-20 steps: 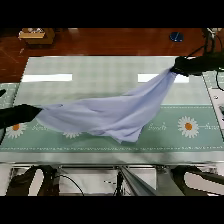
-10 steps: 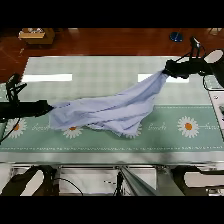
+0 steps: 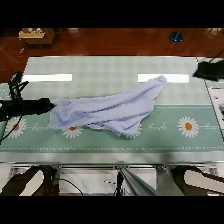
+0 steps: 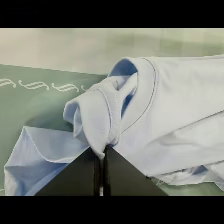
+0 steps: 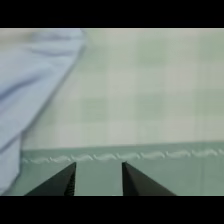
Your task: Fold the shirts.
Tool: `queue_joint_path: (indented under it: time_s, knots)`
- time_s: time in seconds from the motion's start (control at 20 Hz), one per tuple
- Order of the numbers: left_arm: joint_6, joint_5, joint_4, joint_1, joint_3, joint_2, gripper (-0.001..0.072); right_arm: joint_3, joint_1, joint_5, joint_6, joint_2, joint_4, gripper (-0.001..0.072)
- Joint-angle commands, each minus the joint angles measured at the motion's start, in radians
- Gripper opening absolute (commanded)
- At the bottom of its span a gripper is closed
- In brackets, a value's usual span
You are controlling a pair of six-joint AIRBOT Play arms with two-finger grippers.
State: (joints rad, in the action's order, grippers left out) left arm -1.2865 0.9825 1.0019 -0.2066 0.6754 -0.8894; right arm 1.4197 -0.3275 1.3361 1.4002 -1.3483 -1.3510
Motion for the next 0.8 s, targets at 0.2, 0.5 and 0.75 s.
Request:
queue_joint_path:
  time_s: [0.2,0.5,0.75]
  knots:
    - [0.022,-0.003,0.000,0.001,0.000,-0.001,0.0026,-0.615,-0.093,0.044,-0.133,0.179,0.444,0.0377]
    - [0.022,-0.003,0.000,0.002,0.000,-0.001,0.0026,-0.830,0.085,-0.153,-0.171,0.200,0.656,0.0449]
    - [0.022,-0.003,0.000,0.001,0.000,-0.001,0.0026,-0.842,0.391,-0.364,-0.100,0.200,0.661,0.0447]
